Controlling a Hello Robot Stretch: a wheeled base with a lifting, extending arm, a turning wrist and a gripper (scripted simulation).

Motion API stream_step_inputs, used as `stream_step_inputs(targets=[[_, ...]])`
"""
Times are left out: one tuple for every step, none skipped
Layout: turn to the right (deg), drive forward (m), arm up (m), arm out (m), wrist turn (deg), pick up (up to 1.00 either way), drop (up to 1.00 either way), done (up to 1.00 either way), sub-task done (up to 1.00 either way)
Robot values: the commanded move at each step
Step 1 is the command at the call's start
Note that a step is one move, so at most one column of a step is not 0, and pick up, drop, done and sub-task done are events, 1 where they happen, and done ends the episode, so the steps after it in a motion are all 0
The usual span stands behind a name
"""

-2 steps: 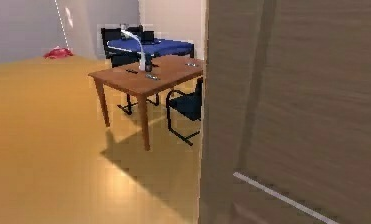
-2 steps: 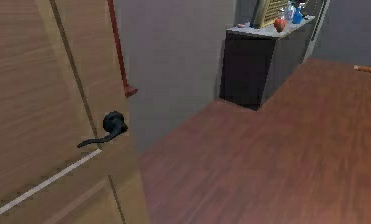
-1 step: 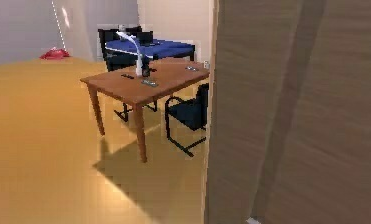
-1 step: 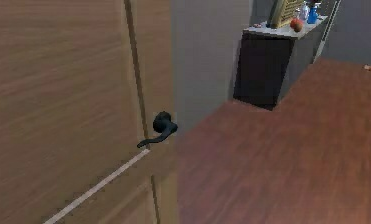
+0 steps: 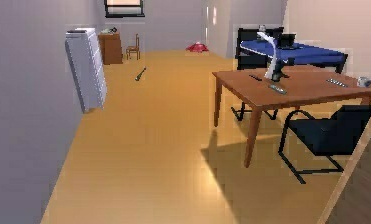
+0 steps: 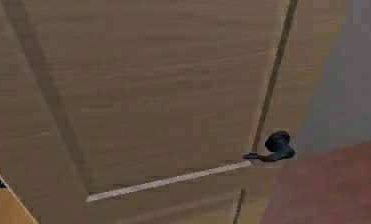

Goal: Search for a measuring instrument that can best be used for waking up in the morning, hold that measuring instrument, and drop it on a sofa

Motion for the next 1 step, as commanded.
stream_step_inputs(targets=[[0.0,0.45,0.0,0.0,0.0,0.0,0.0,0.0,0.0]])
